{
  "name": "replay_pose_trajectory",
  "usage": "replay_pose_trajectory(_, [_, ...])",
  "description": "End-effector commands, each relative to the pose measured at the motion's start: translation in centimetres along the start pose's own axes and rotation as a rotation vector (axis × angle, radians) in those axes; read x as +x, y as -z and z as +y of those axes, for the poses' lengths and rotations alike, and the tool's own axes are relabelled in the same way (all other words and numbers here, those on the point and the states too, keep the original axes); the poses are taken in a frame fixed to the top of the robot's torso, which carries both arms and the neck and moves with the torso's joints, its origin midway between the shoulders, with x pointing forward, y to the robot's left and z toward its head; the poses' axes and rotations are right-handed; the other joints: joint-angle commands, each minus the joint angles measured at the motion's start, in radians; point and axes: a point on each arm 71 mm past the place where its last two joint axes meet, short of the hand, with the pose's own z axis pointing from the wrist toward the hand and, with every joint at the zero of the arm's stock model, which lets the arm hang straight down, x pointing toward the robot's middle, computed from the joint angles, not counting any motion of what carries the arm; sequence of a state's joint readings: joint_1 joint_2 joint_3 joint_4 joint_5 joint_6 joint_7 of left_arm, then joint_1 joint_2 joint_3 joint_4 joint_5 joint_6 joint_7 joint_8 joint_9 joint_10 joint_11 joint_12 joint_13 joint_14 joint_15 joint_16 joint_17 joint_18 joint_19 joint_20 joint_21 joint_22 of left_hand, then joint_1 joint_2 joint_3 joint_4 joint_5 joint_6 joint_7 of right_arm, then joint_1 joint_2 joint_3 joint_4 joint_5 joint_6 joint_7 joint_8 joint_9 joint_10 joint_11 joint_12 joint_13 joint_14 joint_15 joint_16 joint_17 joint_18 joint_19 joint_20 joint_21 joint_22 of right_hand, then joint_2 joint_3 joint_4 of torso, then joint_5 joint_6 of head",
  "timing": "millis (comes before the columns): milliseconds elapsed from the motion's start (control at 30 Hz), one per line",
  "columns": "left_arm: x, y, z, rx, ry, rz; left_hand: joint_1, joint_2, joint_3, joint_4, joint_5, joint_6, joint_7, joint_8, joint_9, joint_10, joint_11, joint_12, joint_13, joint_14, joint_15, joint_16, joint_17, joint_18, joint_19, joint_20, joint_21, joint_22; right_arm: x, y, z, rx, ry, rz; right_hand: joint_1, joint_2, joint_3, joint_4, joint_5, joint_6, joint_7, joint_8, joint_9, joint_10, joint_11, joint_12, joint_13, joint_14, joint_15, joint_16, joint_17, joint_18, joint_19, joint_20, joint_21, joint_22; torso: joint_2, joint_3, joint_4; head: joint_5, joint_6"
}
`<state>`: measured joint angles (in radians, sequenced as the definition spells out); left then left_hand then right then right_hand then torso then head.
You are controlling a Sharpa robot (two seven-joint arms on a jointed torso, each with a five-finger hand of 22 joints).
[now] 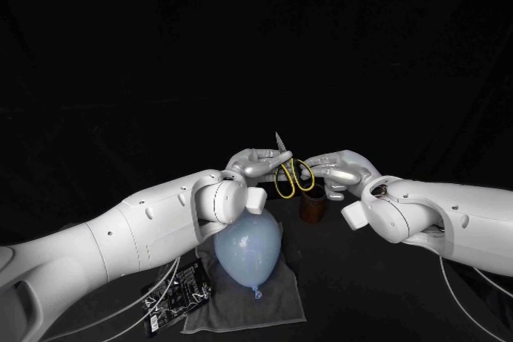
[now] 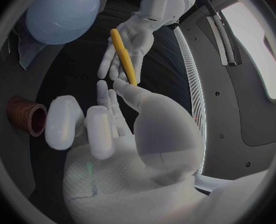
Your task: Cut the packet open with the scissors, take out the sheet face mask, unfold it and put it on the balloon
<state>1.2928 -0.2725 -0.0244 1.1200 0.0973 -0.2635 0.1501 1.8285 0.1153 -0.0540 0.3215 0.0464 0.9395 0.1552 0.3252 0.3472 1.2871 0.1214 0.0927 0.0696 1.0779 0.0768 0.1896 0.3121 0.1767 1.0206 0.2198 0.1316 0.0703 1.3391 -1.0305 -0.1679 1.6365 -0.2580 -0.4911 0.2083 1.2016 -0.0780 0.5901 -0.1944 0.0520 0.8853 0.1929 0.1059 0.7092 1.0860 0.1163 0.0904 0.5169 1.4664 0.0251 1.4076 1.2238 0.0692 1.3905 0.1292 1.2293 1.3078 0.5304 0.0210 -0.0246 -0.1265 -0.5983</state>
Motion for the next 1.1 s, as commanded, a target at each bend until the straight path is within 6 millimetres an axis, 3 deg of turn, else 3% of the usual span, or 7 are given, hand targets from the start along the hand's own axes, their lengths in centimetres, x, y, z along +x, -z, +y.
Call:
replay_pose_trajectory(33, [0.1,0.0,-0.3,0.025,-0.003,-0.004,0.020,0.022,0.048,-0.035,0.004,0.010,-0.013,0.089,0.021,0.046,-0.037,-0.006,0.000,0.009,0.000,-0.002,0.002,0.009,0.009,0.001,0.007,0.000,0.2,-0.1,-0.1,0.008,-0.003,0.026,0.011,0.003,-0.006,0.001,-0.003,-0.007,0.001,-0.003,0.000,-0.010,0.000,0.004,-0.003,0.016,0.007,-0.005,-0.003,0.012,-0.005,0.002,-0.006,0.119,0.000,0.0004,0.0001,0.001,-0.002])
replay_pose_trajectory(333, [-0.3,0.0,-0.4,0.031,-0.012,-0.022,0.017,0.015,0.062,-0.033,0.004,0.009,-0.011,0.091,0.027,0.049,-0.036,-0.007,0.000,0.012,0.000,-0.004,0.004,0.008,0.011,-0.001,0.008,0.000,-1.4,-0.4,-0.7,0.020,-0.013,-0.047,0.023,0.043,0.002,0.026,-0.003,0.019,-0.005,0.010,0.002,-0.015,-0.005,0.024,-0.030,-0.027,0.004,-0.071,-0.114,0.035,-0.061,0.002,-0.113,0.070,-0.001,-0.0013,-0.0003,-0.001,0.000])
replay_pose_trajectory(467, [-0.7,0.0,-0.5,0.038,-0.017,-0.035,0.016,0.013,0.067,-0.033,0.004,0.009,-0.011,0.091,0.028,0.049,-0.036,-0.008,0.000,0.013,0.000,-0.005,0.004,0.008,0.011,-0.001,0.008,0.000,-2.6,-0.3,-1.1,0.018,-0.027,-0.090,0.022,0.031,0.027,0.041,0.001,0.040,-0.008,0.003,-0.025,0.003,-0.005,0.025,-0.114,-0.261,0.004,-0.427,-0.557,0.115,-0.327,0.002,-0.574,-0.152,0.000,-0.0001,-0.0006,-0.002,0.004])
replay_pose_trajectory(533, [-1.0,0.1,-0.5,0.045,-0.020,-0.049,0.016,0.013,0.067,-0.033,0.004,0.009,-0.011,0.091,0.028,0.049,-0.036,-0.008,0.000,0.013,0.000,-0.005,0.004,0.008,0.011,-0.001,0.008,0.000,-3.3,0.0,-1.5,0.012,-0.057,-0.109,0.024,0.023,0.033,0.044,-0.003,0.051,-0.007,0.000,-0.034,0.015,-0.006,0.023,-0.143,-0.318,0.005,-0.513,-0.596,0.114,-0.364,0.003,-0.625,-0.189,0.000,0.0001,-0.0009,-0.002,0.006])
replay_pose_trajectory(600, [-1.3,0.1,-0.6,0.051,-0.022,-0.062,0.015,0.011,0.071,-0.033,0.004,0.008,-0.011,0.091,0.030,0.049,-0.036,-0.009,0.000,0.013,0.000,-0.005,0.005,0.008,0.012,-0.001,0.008,0.000,-3.6,0.3,-1.9,0.009,-0.083,-0.116,-0.007,-0.001,0.036,0.072,0.001,0.050,-0.001,-0.014,-0.053,0.019,0.003,0.009,-0.192,-0.483,0.040,-0.720,-0.693,0.104,-0.504,0.023,-0.764,-0.276,0.000,0.0002,-0.0010,-0.003,0.007])
replay_pose_trajectory(767, [-2.0,0.2,-0.7,0.063,-0.028,-0.093,0.012,0.007,0.079,-0.033,0.004,0.008,-0.010,0.092,0.033,0.050,-0.036,-0.010,0.000,0.014,0.000,-0.007,0.005,0.008,0.012,-0.001,0.008,0.000,-3.4,1.2,-2.7,-0.001,-0.149,-0.098,-0.044,-0.071,-0.051,0.138,0.001,0.013,0.024,-0.041,-0.105,0.008,0.033,-0.016,-0.298,-0.560,0.097,-0.952,-0.816,0.110,-0.572,0.092,-0.968,-0.477,0.000,0.0007,-0.0012,-0.003,0.007])
replay_pose_trajectory(1100, [-2.8,0.3,-0.9,0.074,-0.033,-0.127,0.007,0.000,0.093,-0.032,0.004,0.007,-0.010,0.093,0.038,0.053,-0.036,-0.011,0.000,0.017,0.000,-0.008,0.007,0.008,0.013,-0.002,0.009,0.000,-1.0,2.3,-3.0,-0.013,-0.224,-0.029,-0.074,-0.097,-0.275,0.250,-0.004,-0.081,0.079,-0.041,-0.177,-0.088,0.096,-0.022,-0.410,-0.636,0.149,-1.122,-0.912,0.106,-0.613,0.147,-1.122,-0.666,0.000,0.0004,0.0001,-0.015,0.011])
